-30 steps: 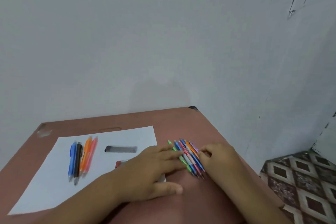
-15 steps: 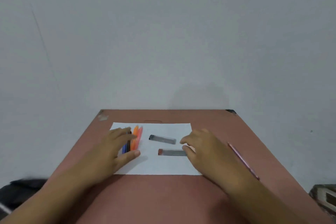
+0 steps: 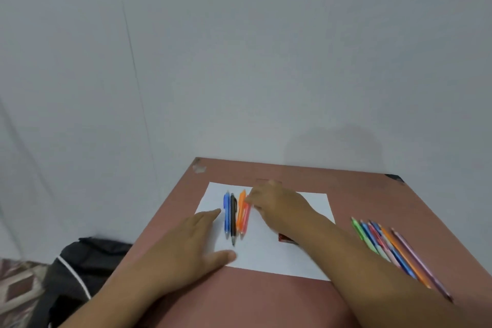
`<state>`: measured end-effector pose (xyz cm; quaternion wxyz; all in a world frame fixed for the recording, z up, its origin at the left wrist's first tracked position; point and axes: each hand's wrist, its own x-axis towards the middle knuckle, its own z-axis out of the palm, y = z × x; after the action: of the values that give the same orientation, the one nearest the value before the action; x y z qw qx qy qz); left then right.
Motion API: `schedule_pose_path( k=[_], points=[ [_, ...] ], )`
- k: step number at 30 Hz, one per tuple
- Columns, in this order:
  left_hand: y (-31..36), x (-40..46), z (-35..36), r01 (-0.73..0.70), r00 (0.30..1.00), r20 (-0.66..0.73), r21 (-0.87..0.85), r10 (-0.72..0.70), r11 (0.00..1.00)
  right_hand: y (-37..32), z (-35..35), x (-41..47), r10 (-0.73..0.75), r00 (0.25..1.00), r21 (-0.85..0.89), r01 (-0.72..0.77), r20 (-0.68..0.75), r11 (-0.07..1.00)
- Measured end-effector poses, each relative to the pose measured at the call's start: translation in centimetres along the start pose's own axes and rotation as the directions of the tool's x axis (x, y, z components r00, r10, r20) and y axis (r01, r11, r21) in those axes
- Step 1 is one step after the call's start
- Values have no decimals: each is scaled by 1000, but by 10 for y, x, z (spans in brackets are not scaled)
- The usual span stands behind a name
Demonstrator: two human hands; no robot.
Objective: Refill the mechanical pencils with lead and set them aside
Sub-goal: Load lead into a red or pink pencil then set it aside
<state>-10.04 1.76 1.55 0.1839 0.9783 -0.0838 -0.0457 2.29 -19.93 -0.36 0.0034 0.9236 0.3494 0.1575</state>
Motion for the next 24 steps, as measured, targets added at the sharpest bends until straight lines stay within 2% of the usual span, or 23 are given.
schedule_pose_path(
  k=[5,10,15,18,21,24],
  points=[
    [-3,17,-7,21,998,52,64,-24,998,6,-1,1,-100,995,4,100,-15,995],
    [9,58,-18,133,991,-5,101,-133,986,16,-4,2,-248,966,7,250,-70,968],
    [35,97,-37,107,994,-30,-28,-108,994,30,-3,5,-347,934,-60,343,-87,937],
    [49,111,-48,83,994,-62,-175,-95,981,38,-12,4,-271,955,-40,268,-119,962],
    [62,114,-55,-18,997,-80,-141,6,990,48,-20,1,-105,961,-37,99,-254,994],
    [64,117,-53,-148,981,-144,-145,127,978,54,-26,-6,121,940,74,-103,-318,992]
  ],
)
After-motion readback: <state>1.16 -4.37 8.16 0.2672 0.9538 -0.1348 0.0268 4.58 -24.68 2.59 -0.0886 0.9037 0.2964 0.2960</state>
